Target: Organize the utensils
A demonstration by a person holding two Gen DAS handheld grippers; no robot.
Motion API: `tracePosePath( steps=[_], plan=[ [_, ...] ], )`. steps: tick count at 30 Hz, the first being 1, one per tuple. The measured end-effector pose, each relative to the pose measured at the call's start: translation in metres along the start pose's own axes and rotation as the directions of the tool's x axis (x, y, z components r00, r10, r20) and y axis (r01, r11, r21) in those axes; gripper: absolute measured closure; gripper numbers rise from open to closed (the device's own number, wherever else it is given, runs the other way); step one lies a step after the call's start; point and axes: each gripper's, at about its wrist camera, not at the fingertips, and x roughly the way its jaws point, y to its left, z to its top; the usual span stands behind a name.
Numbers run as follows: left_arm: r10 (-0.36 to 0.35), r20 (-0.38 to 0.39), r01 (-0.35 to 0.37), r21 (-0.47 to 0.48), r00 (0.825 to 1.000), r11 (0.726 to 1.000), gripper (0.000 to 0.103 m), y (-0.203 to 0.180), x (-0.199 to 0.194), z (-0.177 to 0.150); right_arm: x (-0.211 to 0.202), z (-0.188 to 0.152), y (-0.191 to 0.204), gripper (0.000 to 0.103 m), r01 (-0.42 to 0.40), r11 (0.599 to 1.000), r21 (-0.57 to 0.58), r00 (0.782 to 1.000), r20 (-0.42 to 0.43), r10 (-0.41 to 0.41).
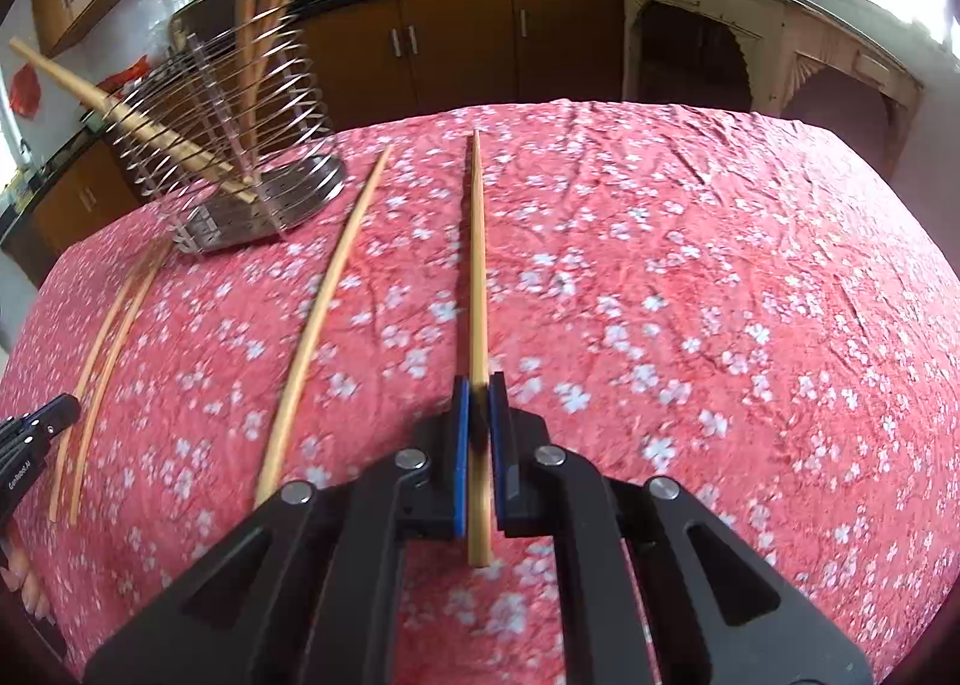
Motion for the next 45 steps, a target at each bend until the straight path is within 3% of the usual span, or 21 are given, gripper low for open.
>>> tracePosePath(
  steps=[5, 15, 21, 27, 45],
  plan=[
    [0.017, 0.002, -0.017, -0.044, 1.000, 0.999, 0.096, 0.018, 0.013, 0.016, 0.002, 0.003, -0.011, 0.095, 0.000, 1.000, 0.029, 1.000, 0.005, 0.000],
    [-0.026, 0.008, 0.027, -0.070, 1.000, 0.997, 0.092, 0.029, 0.010, 0.017, 0.004, 0.002, -0.011, 0.095, 0.005, 1.000, 0.019, 1.000, 0.008, -0.006],
    [0.016, 0.005, -0.016, -0.023, 1.000, 1.000, 0.086, 0.016, 0.009, 0.015, 0.004, 0.002, -0.012, 0.095, -0.003, 1.000, 0.027, 1.000, 0.009, 0.003],
    [0.000, 0.007, 0.000, -0.047, 1.000, 0.999, 0.072, 0.018, 0.008, 0.014, 0.004, 0.002, -0.013, 0.095, -0.004, 1.000, 0.029, 1.000, 0.009, 0.004],
    [0.010, 0.000, -0.010, -0.017, 1.000, 1.000, 0.072, 0.010, -0.007, -0.004, -0.007, -0.010, -0.002, 0.094, 0.040, 0.997, -0.063, 0.999, 0.005, -0.040]
  ],
)
